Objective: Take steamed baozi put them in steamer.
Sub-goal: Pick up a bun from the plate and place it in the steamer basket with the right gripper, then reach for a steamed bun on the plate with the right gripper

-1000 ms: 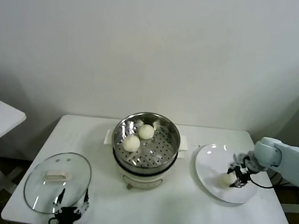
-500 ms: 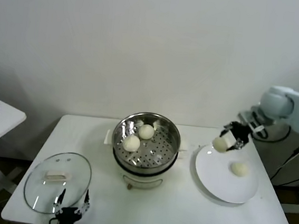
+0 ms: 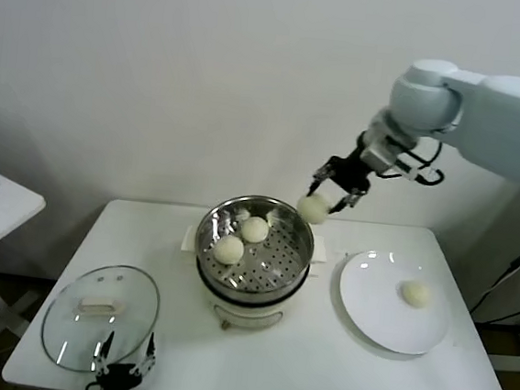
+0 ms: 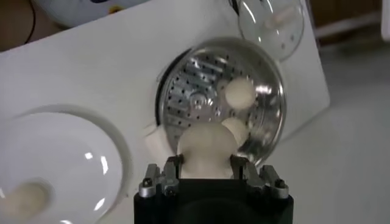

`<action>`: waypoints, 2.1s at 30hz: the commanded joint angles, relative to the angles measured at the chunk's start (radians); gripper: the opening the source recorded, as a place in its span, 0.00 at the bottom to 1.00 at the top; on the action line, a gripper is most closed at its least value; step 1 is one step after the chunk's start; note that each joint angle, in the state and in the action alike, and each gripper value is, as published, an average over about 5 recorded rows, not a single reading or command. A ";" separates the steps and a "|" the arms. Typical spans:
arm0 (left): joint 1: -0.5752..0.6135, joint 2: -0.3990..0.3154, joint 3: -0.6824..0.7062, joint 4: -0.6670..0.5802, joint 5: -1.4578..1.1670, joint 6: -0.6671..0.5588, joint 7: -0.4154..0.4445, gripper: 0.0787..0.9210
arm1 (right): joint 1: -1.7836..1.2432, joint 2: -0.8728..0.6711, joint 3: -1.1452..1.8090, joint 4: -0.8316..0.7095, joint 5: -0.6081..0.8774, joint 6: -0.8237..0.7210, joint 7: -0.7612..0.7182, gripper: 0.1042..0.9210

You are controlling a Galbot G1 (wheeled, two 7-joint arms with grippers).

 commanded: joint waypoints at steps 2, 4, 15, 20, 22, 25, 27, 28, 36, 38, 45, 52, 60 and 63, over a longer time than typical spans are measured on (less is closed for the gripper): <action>0.000 -0.027 -0.003 0.005 0.001 0.000 0.000 0.88 | -0.244 0.138 0.118 0.045 -0.221 0.092 0.050 0.56; -0.001 -0.027 -0.003 0.005 0.001 0.002 0.001 0.88 | -0.298 0.144 0.117 0.023 -0.260 0.094 0.060 0.56; -0.005 -0.028 0.000 0.010 0.003 0.005 0.004 0.88 | -0.466 0.189 0.135 -0.040 -0.370 0.080 0.080 0.55; -0.004 -0.029 0.001 0.010 0.004 0.004 0.005 0.88 | -0.496 0.213 0.154 -0.062 -0.401 0.081 0.093 0.55; -0.004 -0.029 0.001 0.010 0.004 0.003 0.005 0.88 | -0.505 0.222 0.162 -0.071 -0.412 0.081 0.099 0.55; -0.004 -0.029 0.001 0.010 0.004 0.002 0.004 0.88 | -0.515 0.234 0.174 -0.084 -0.431 0.082 0.106 0.55; -0.004 -0.029 0.001 0.009 0.003 0.002 0.004 0.88 | -0.520 0.240 0.180 -0.092 -0.435 0.082 0.109 0.55; -0.004 -0.028 0.001 0.009 0.003 0.002 0.004 0.88 | -0.522 0.243 0.181 -0.096 -0.436 0.082 0.110 0.55; -0.005 -0.026 -0.002 0.007 -0.001 0.003 0.005 0.88 | -0.495 0.251 0.187 -0.117 -0.413 0.106 0.099 0.58; -0.004 -0.026 -0.002 0.007 -0.001 0.002 0.005 0.88 | -0.472 0.247 0.185 -0.120 -0.385 0.115 0.091 0.64; -0.002 -0.026 -0.004 0.006 -0.002 0.003 0.007 0.88 | -0.245 0.183 0.094 -0.155 -0.166 0.154 0.015 0.85; 0.003 -0.028 0.000 -0.005 -0.001 0.003 0.007 0.88 | 0.079 0.078 -0.293 -0.253 0.318 -0.064 -0.153 0.88; -0.007 -0.028 0.008 0.004 -0.006 -0.007 0.010 0.88 | 0.031 -0.177 -0.441 -0.229 0.255 -0.295 -0.069 0.88; -0.006 -0.029 0.010 0.003 -0.008 -0.010 0.013 0.88 | -0.078 -0.267 -0.378 -0.240 0.164 -0.339 -0.025 0.88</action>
